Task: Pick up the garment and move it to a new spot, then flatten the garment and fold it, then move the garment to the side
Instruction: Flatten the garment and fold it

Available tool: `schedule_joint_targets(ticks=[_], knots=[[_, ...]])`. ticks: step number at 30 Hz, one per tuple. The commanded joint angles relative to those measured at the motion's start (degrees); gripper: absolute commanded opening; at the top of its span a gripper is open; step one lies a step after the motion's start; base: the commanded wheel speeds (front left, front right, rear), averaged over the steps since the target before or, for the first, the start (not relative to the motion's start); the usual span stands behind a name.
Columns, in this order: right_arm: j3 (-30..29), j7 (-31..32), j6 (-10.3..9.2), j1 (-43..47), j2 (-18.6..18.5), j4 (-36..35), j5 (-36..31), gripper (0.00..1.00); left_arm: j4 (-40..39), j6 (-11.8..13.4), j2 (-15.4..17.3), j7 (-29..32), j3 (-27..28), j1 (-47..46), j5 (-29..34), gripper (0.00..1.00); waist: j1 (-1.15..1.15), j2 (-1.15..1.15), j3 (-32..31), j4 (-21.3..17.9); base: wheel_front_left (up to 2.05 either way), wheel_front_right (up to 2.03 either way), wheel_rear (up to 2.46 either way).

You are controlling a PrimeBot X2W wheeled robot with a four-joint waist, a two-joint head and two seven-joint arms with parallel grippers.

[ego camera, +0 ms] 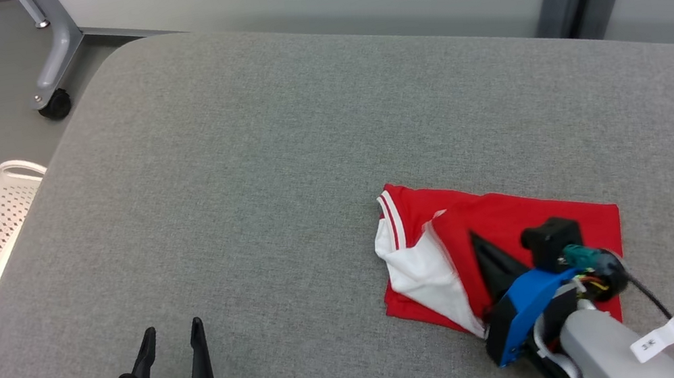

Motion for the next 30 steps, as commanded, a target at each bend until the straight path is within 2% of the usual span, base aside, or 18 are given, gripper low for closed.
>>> schedule_joint_targets(ticks=[1, 6, 9, 14, 19, 20, 21, 26, 30], knots=[[3.4, -0.2, 0.03, 0.2, 0.0, -2.0, 1.8, 0.00, 0.0, 0.1, 0.3, -0.1, 0.4, -0.3, -0.4, 1.00, -0.01, -0.01, -0.2, -0.5, 0.00, 0.00, 0.00], [14.0, -0.2, 0.02, 1.8, -0.2, -8.8, 6.1, 0.00, -1.1, 0.1, 0.1, -0.1, 1.2, 0.1, -0.3, 1.00, -0.01, -0.01, -0.9, -4.0, 0.00, 0.00, 0.00], [15.3, -0.2, 0.03, 1.7, -0.2, -11.0, 6.9, 0.00, -1.7, 0.1, -0.1, -0.1, 1.4, 0.1, 0.1, 1.00, -0.01, -0.01, -1.4, -6.5, 0.00, 0.00, 0.00], [9.0, -0.2, 0.03, 3.1, -0.2, -13.1, 4.3, 0.00, -2.5, 0.1, -0.3, -0.1, 2.0, 0.3, 0.8, 1.00, -0.01, -0.01, -2.1, -11.1, 0.00, 0.00, 0.00], [-2.7, -0.2, 0.03, 6.3, -0.1, -15.2, -0.6, 0.01, -2.4, 0.1, -0.6, -0.1, 3.7, 1.0, 1.9, 1.00, -0.01, -0.01, -3.1, -15.5, 0.00, 0.00, 0.00], [-4.8, -0.2, 0.03, 7.1, -0.1, -15.6, -1.5, 0.42, -2.5, 0.1, -0.7, -0.1, 4.3, 1.1, 2.2, 1.00, -0.01, -0.01, -3.4, -16.3, 0.00, 0.00, 0.00], [-6.7, -0.2, 0.03, 8.1, -0.1, -16.1, -2.0, 1.00, -2.5, 0.1, -0.7, -0.1, 4.5, 1.2, 2.5, 1.00, -0.01, -0.01, -3.5, -16.9, 0.00, 0.00, 0.00], [-13.1, -0.2, 0.03, 12.0, -0.1, -17.1, -3.5, 1.00, -2.5, 0.1, -1.3, -0.1, 6.2, 2.6, 3.7, 1.00, -0.01, -0.01, -4.5, -19.8, 0.00, 0.00, 0.00], [-15.2, -0.2, 0.03, 14.1, -0.1, -17.7, -3.9, 1.00, -2.5, 0.1, -1.6, -0.1, 7.8, 3.8, 4.9, 1.00, -0.01, -0.01, -5.7, -21.6, 0.00, 0.00, 0.00]])
